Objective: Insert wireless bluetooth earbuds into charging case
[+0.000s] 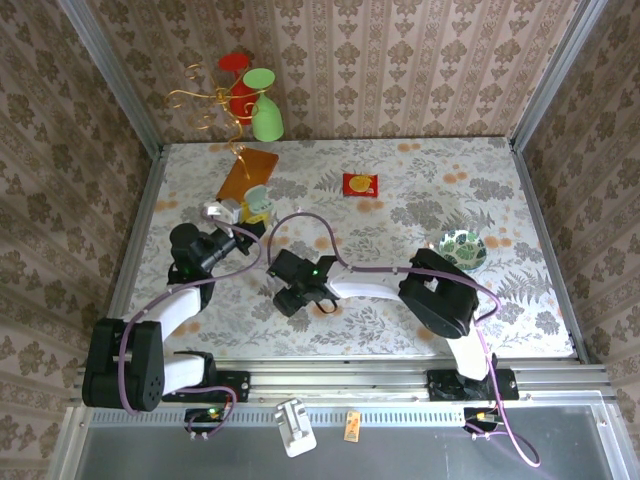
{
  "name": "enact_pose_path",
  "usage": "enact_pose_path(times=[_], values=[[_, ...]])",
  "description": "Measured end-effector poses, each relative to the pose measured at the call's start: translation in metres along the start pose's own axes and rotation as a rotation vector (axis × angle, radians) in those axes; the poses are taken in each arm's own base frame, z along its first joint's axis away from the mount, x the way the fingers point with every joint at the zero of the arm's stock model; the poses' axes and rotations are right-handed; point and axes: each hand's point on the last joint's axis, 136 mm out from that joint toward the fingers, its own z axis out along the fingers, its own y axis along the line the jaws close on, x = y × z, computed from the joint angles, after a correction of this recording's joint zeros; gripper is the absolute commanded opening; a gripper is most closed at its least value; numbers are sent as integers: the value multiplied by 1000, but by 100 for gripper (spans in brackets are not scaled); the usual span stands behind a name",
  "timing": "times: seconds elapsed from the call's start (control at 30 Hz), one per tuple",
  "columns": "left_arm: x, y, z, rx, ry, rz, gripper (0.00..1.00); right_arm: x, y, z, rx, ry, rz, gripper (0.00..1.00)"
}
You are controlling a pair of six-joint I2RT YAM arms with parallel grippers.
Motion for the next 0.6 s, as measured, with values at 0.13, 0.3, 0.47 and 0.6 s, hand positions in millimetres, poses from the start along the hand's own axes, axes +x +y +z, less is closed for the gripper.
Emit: enact_pose_path(times=[0.13,0.3,0.47,0.6], values=[[-5,-1,-1,-3,-12,10,27,6,0,2,34,20,-40,70],[-6,0,-2,-7,-15,12,27,13,-8,3,73,33,-75,69],[-7,0,-2,-7,-18,14,27,18,-20,-3,125,31,-120,70],[-8,-1,-2,-7,-20,12,27,26,-35,-9,151,47,-124,70]])
